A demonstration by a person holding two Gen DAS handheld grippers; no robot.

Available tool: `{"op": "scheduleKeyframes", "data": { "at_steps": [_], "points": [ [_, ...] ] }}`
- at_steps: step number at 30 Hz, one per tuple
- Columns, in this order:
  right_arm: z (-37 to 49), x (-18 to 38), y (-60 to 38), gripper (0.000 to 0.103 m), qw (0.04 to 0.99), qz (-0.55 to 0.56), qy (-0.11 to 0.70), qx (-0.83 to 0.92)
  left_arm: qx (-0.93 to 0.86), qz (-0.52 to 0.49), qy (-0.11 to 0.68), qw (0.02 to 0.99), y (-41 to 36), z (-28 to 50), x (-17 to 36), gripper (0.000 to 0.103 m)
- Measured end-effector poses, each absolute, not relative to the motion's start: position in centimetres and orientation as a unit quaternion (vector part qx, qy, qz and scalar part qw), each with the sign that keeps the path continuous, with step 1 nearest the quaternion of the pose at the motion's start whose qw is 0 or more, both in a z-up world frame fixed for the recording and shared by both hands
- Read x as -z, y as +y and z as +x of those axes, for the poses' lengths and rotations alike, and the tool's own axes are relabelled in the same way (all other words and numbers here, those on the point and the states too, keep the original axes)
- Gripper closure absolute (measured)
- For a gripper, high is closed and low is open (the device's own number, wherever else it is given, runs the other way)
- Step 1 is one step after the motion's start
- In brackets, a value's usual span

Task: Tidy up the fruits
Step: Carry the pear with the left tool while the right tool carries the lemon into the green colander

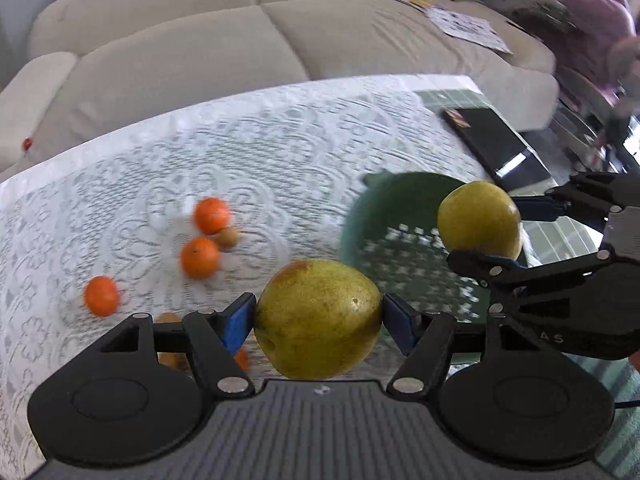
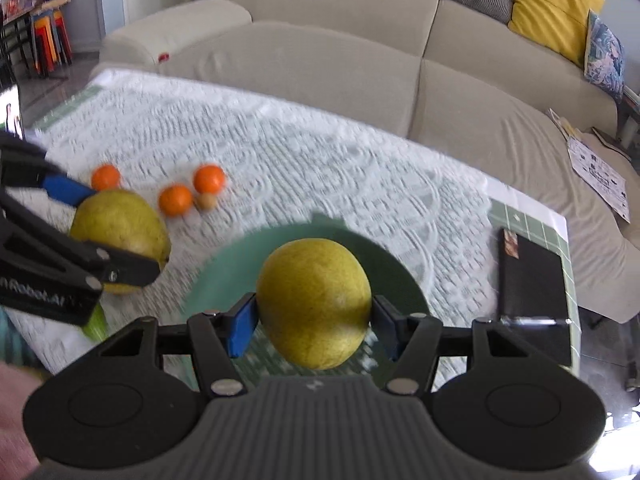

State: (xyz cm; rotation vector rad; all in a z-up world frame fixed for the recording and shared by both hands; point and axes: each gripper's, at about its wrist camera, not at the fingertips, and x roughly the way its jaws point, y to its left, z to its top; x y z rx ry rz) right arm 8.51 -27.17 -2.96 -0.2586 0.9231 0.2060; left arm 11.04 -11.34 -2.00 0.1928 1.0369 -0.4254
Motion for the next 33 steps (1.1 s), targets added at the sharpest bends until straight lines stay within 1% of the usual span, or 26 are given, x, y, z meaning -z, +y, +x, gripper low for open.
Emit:
{"op": "scheduleKeyframes", "data": {
  "at_steps": [10, 21, 33],
  "points": [
    [8.8, 6.9, -29.1, 0.044, 0.850, -0.141, 0.492, -0.125, 0.254, 0.144, 0.516, 0.806, -16.0, 11.4, 4.7, 0.024],
    [10.6, 9.6, -29.2, 0.044, 0.822, -0.183, 0.513, -0.165, 0.301, 0.208, 0.502, 0.784, -18.9, 12.1, 5.9, 0.024],
    [11.0, 11.5, -29.3, 0.044, 0.812, -0.193, 0.523, -0.174, 0.295, 0.212, 0.537, 0.761, -19.6, 13.5, 8.8, 0.024]
  ]
}}
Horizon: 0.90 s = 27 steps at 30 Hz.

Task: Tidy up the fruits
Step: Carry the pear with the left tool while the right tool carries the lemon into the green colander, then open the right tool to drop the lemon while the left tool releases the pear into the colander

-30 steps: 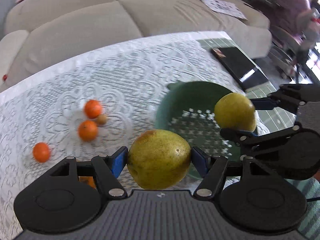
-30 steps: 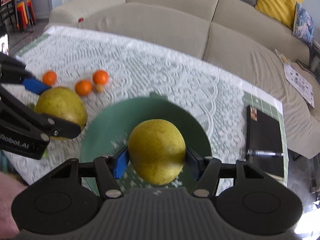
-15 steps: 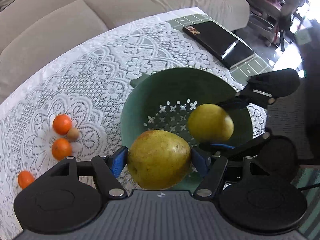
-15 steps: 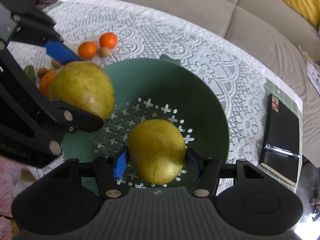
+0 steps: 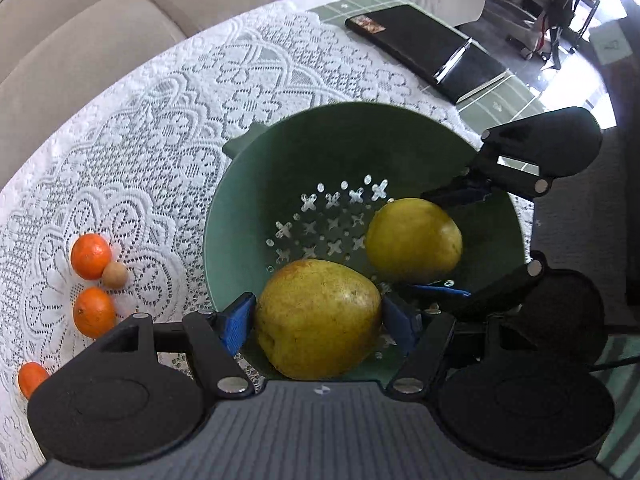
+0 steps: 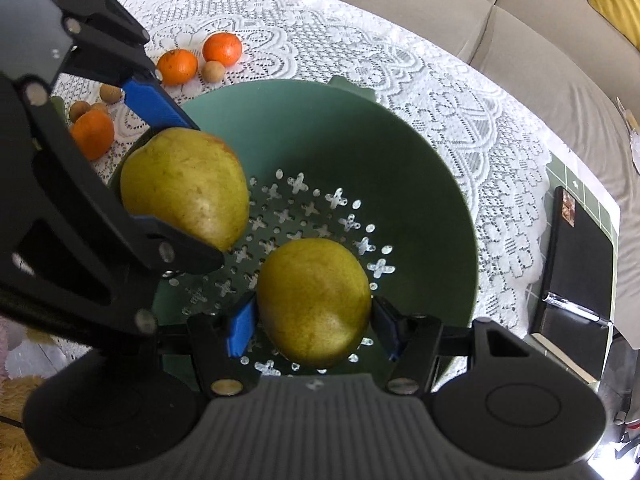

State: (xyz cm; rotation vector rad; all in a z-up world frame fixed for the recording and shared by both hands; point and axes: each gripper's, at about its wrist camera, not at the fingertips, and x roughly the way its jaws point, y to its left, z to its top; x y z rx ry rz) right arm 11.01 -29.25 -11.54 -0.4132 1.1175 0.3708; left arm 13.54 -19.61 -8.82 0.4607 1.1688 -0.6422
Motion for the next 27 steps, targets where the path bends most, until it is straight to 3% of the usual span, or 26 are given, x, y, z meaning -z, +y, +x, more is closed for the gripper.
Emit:
{"op": "scheduleKeyframes", "data": {
  "at_steps": [18, 27],
  "points": [
    [11.2, 12.6, -29.1, 0.044, 0.798, -0.205, 0.538, -0.177, 0.288, 0.210, 0.562, 0.747, -20.3, 14.5, 10.2, 0.023],
    [10.9, 11.7, -29.2, 0.039, 0.796, -0.241, 0.528, -0.173, 0.285, 0.223, 0.562, 0.744, -20.7, 14.4, 10.4, 0.023]
  ]
}}
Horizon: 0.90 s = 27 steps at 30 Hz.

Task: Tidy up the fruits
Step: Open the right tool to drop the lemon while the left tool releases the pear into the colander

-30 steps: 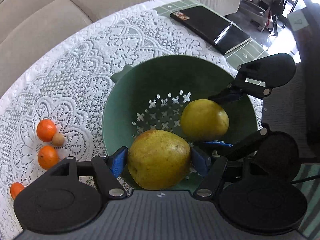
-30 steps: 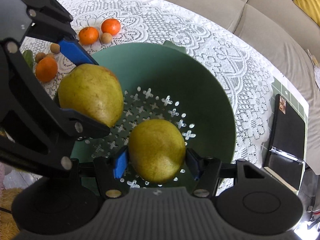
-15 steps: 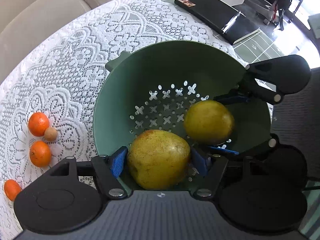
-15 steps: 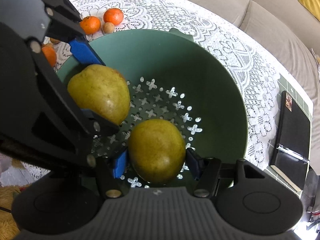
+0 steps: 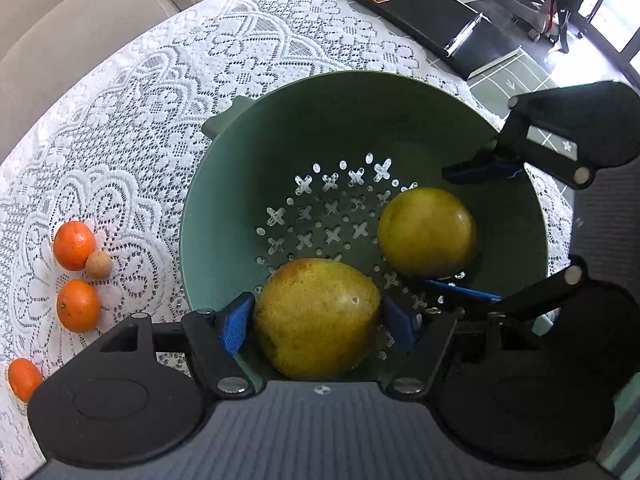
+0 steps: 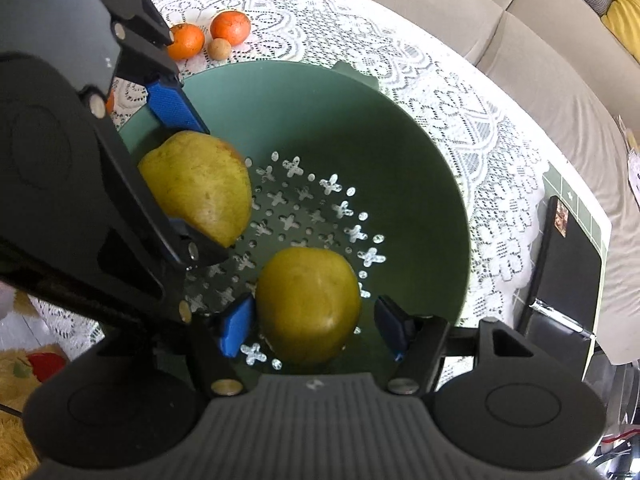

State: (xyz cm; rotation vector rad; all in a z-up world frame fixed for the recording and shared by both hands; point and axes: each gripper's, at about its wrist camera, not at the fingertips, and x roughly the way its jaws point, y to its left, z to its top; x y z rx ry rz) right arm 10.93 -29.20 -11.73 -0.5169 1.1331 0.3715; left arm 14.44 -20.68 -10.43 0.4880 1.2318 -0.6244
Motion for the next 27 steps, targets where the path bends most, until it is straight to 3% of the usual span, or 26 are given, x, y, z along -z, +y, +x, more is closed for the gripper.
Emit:
{"op": "scheduleKeyframes", "data": {
  "at_steps": [5, 9, 20, 27],
  "points": [
    [10.6, 11.2, -29.4, 0.037, 0.799, -0.247, 0.523, -0.163, 0.278, 0.220, 0.567, 0.743, -20.7, 14.3, 10.3, 0.020],
    [10.2, 10.3, -29.5, 0.027, 0.806, -0.241, 0.516, -0.161, 0.275, 0.218, 0.560, 0.751, -20.8, 14.0, 9.6, 0.018],
    [9.2, 8.2, -28.3, 0.022, 0.816, -0.245, 0.501, -0.150, 0.268, 0.201, 0.519, 0.786, -19.5, 12.7, 5.8, 0.015],
    [8.3, 6.0, -27.1, 0.018, 0.838, -0.189, 0.490, -0.145, 0.240, 0.176, 0.497, 0.815, -16.5, 11.6, 3.0, 0.015]
  ]
}}
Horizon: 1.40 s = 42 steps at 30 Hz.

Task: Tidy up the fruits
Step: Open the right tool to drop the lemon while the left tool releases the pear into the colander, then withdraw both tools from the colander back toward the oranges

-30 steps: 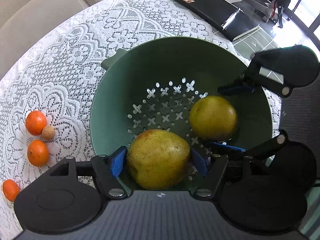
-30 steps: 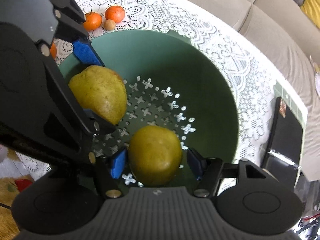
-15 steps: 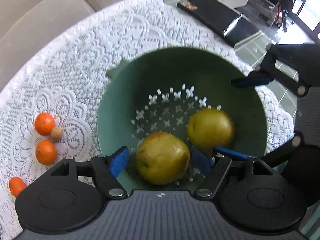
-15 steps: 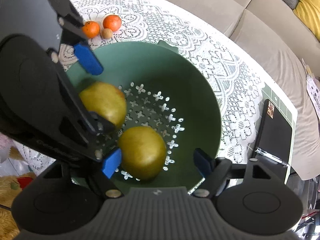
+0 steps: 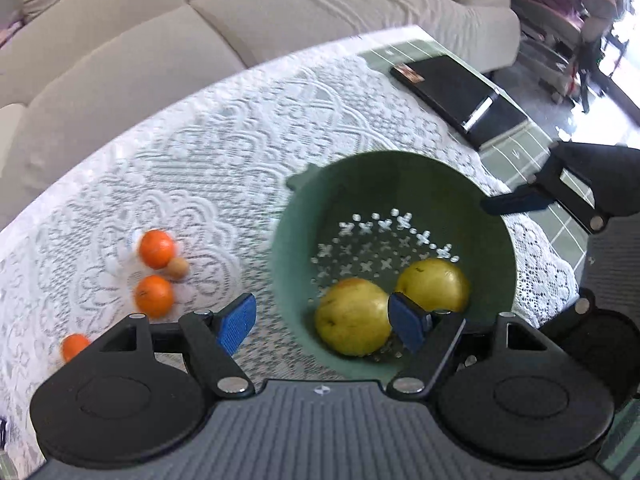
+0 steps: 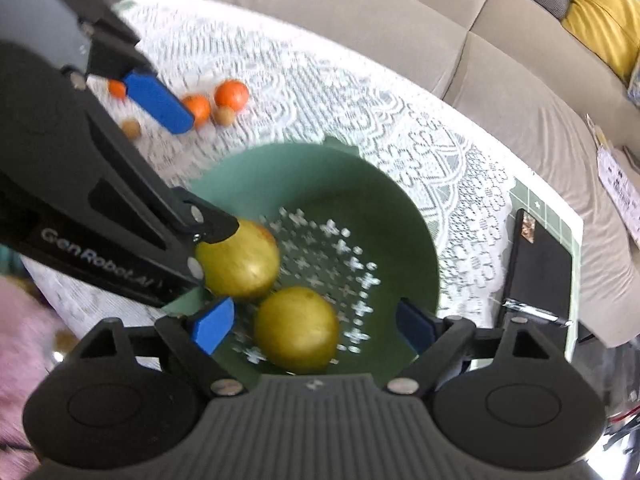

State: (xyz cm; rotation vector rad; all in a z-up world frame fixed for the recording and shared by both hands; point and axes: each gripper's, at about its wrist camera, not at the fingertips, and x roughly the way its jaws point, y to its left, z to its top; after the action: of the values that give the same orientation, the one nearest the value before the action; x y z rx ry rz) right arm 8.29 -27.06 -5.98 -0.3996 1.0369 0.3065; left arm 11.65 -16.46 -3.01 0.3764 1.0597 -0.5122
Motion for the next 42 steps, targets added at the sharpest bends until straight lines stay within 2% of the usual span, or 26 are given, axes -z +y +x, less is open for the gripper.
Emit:
{"op": "scheduleKeyframes", "data": {
  "at_steps": [13, 28, 31, 42],
  "points": [
    [6.4, 4.4, -21.8, 0.016, 0.857, -0.094, 0.483, -0.155, 0.167, 0.117, 0.485, 0.850, -8.8, 10.2, 1.1, 0.015],
    [6.0, 5.3, -15.3, 0.016, 0.852, -0.073, 0.488, -0.175, 0.119, 0.016, 0.491, 0.863, -0.3, 9.8, 2.0, 0.015],
    [6.3, 5.5, -14.8, 0.018, 0.853, -0.069, 0.487, -0.173, 0.114, -0.001, 0.491, 0.864, 0.8, 10.0, 2.4, 0.015],
    [8.6, 6.6, -13.9, 0.039, 0.859, -0.051, 0.482, -0.167, 0.085, -0.043, 0.507, 0.857, 4.2, 11.7, 4.6, 0.017]
  ]
}}
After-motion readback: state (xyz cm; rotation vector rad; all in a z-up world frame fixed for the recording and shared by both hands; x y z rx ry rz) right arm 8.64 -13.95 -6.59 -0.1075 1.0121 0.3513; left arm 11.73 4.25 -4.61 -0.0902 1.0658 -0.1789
